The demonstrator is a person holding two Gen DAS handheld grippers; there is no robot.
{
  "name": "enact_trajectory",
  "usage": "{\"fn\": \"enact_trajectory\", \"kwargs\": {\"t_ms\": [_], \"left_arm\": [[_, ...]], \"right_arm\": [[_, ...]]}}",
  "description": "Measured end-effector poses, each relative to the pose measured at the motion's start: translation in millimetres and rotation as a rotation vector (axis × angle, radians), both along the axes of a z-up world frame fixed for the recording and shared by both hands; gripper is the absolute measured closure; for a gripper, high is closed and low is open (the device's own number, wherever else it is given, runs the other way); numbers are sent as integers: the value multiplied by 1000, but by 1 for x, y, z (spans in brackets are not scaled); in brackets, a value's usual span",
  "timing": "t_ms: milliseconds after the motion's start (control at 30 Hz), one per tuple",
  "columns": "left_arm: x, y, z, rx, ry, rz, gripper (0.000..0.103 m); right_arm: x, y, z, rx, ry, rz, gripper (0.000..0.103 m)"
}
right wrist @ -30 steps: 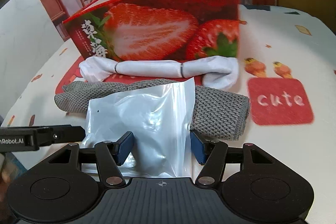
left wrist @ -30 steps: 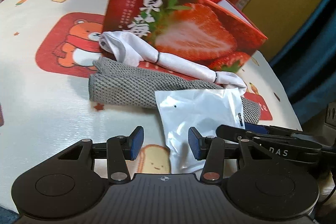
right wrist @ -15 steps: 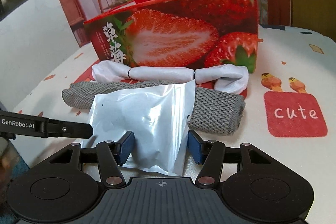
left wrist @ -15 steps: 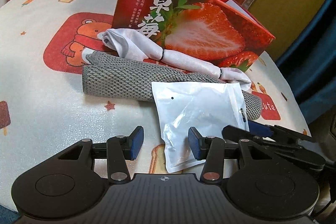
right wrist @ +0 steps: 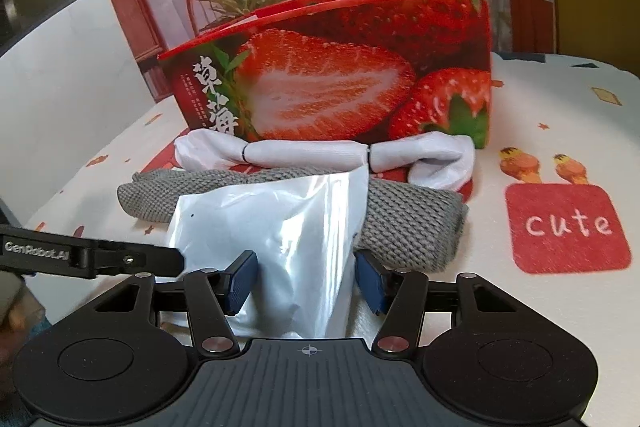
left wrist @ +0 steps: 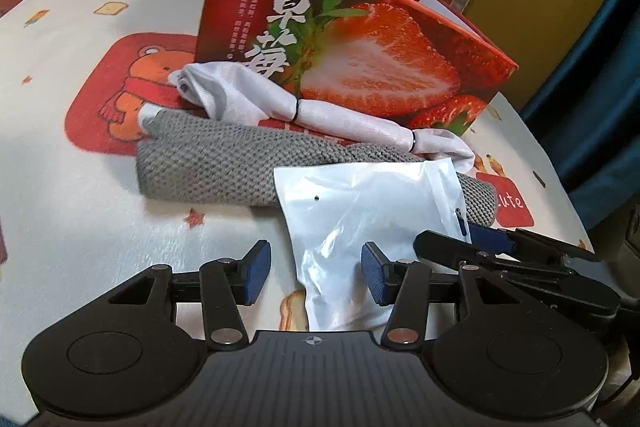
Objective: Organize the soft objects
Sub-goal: 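Close both tools on the white plastic pouch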
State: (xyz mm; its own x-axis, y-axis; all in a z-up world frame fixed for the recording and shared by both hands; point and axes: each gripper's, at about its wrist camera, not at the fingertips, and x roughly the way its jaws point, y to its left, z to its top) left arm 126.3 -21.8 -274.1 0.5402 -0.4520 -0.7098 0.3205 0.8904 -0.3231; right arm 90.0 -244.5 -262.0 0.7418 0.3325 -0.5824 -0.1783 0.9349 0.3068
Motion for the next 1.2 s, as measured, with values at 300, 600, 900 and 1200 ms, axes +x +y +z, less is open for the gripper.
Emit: {"fn": "enact_trajectory", "kwargs": {"t_ms": [300, 600, 900, 1200], "left_arm": [[7, -2, -1, -47, 21, 8, 50], [-1, -1, -4, -87, 19, -5, 49], [-2, -1, -5, -90, 16, -13, 49], [0, 8, -6, -60, 12, 38, 82]], "right_arm": [[-2, 0, -1, 24, 7, 31, 59], [-4, 1, -2, 54, 16, 55, 62], [-5, -1, -3, 80, 22, 60, 63], [-6, 3, -3, 72, 19, 74, 67]]}}
